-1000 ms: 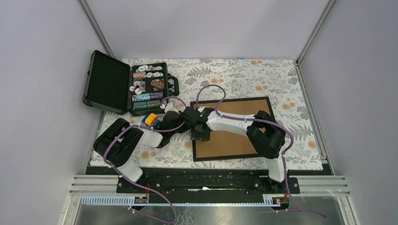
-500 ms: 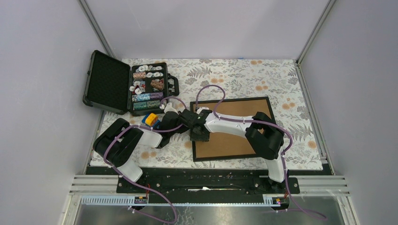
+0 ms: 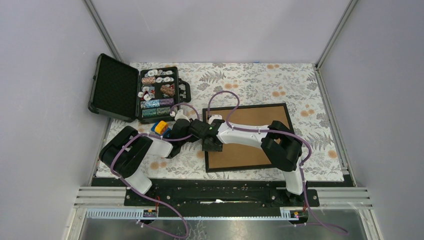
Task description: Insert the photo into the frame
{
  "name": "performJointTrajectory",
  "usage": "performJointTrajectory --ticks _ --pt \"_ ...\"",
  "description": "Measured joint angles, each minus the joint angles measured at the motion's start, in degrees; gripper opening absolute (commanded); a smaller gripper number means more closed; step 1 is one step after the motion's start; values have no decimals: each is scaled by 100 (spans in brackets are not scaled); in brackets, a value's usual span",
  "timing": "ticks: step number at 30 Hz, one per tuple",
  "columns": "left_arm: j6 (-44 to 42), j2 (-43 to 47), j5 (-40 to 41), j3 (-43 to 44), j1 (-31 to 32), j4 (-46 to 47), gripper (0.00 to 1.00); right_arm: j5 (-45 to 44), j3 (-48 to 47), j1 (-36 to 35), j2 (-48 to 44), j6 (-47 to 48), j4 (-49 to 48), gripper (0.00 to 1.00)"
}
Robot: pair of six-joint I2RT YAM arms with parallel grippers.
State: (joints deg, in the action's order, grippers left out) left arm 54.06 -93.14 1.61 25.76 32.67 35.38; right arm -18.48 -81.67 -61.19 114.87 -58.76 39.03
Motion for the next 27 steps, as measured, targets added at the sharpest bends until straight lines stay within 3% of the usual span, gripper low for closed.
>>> performJointTrajectory --ticks 27 --pt "52 -24 -166 -42 -92 85 0 -402 -234 -127 345 719 140 44"
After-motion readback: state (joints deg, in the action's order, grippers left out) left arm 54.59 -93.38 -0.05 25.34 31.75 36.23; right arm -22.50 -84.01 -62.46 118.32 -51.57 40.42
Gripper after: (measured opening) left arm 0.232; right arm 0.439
